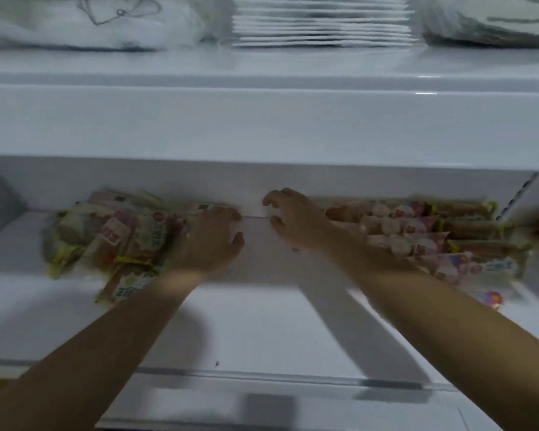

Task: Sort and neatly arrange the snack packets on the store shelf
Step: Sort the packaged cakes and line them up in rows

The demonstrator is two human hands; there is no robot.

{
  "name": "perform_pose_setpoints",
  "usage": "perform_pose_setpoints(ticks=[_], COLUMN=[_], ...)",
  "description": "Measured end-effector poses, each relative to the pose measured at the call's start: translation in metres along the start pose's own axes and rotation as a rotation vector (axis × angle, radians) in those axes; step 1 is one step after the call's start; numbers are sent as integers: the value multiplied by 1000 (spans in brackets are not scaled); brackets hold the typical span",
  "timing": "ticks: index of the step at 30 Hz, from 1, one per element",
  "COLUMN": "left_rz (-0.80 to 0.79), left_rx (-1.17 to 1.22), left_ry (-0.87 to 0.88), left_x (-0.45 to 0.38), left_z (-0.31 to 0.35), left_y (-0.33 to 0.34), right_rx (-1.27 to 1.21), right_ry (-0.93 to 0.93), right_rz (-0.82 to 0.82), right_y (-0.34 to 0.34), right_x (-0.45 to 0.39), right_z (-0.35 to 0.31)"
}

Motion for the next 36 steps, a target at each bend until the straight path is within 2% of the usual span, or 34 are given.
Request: perform_pose_setpoints(ticks=[2, 5, 7, 11, 13, 15, 17, 20, 22, 24, 26, 29, 34, 36], left_rz=[-19, -100, -67, 67, 42, 18, 17, 75, 3, -73, -66, -81, -144, -143], left_rx=[-192, -211, -167, -104, -98, -56, 88, 443, 735, 938, 1030, 1093, 1037, 1025], left_ry=[50, 106, 186, 269, 289, 218, 11, -258, -295, -320, -357, -398, -407, -433], left_x=[16, 31, 40, 54, 55, 49, 38, 23, 15, 14, 16, 22, 28, 33], left_z=[-17, -23, -22, -36, -42, -45, -47, -43, -25, -3, 11, 24, 38, 37], left_y=[-21, -30, -34, -44, -44, -44, -46, -53, -48, -41, -33, -16, 8, 18], right_rx=[-50, -29, 48, 91, -46, -267, -481, -784, -989, -1084, -1053, -938, -572, -331], right_ry=[33, 58, 64, 179, 191, 244, 327, 401, 437, 460, 449, 442, 434, 413], right_rz=[-124, -234, -239, -123, -81, 8, 101, 201, 204, 125, 70, 104, 198, 255], right_y=[39, 92, 116, 122, 114, 92, 58, 17, 2, -7, -14, -25, -49, -67], right_x=[-31, -64, -76, -80, -77, -70, -52, -13, 13, 34, 53, 73, 93, 93], right_z=[-24, -47, -48, -34, -32, -30, -29, -23, -16, -11, -7, 4, 51, 68])
Point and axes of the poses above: each hand's wrist, its own x-axis away from the middle knuckle, its own y-axis out of the palm, z = x × y, the point moved 6 cm from there along -x, towards the middle knuckle, and after that the axes turned 4 degrees about x, right-handed, at the moved point
